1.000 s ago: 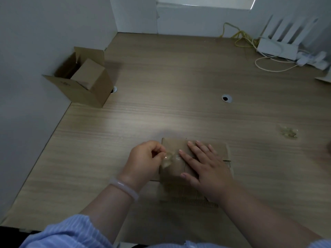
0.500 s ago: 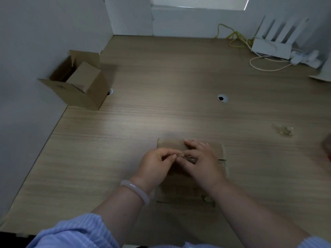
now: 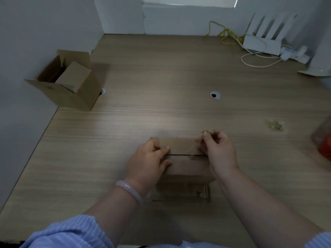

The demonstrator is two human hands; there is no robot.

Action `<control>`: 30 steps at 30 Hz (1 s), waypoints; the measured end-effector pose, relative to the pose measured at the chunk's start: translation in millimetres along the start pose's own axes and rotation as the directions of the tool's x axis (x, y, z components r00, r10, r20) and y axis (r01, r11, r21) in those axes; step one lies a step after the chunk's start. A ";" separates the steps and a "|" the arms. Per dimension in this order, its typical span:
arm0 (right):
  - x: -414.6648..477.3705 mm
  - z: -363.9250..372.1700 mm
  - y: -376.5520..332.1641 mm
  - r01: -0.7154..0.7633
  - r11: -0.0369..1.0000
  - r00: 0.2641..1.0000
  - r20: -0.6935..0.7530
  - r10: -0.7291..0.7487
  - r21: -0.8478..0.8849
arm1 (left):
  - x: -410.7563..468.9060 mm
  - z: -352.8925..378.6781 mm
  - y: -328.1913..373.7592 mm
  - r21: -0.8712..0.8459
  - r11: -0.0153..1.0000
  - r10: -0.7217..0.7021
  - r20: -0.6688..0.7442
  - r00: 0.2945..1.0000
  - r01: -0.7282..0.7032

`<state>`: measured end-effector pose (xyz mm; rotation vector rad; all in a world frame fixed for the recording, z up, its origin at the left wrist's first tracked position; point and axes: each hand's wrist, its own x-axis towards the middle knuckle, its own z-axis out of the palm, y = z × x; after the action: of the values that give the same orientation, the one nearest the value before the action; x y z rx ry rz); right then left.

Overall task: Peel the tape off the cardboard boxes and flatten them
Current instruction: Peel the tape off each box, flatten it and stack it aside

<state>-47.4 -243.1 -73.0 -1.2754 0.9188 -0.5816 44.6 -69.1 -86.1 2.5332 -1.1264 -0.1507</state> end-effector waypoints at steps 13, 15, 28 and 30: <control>-9.0 -28.4 28.0 0.671 0.220 0.730 0.579 -0.364 -0.708 | 3.9 12.5 18.7 0.152 0.975 0.161 0.032 0.986 -0.164; -13.8 -29.4 30.5 0.655 0.196 0.745 0.581 -0.328 -0.729 | 7.2 15.7 21.3 0.182 0.974 0.136 0.018 0.991 -0.137; -5.7 -35.5 4.0 0.236 0.827 0.972 0.117 -0.205 -0.510 | 7.6 26.4 20.6 0.279 0.950 0.148 -0.001 0.989 -0.142; 0.0 -38.4 -0.7 0.100 0.959 0.994 -0.017 -0.108 -0.266 | 7.2 26.9 20.6 0.288 0.948 0.143 0.003 0.990 -0.138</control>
<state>-79.5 -264.3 -73.4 -1.5663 0.9834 -0.5756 28.6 -94.7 -103.1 2.6809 -1.4067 0.0798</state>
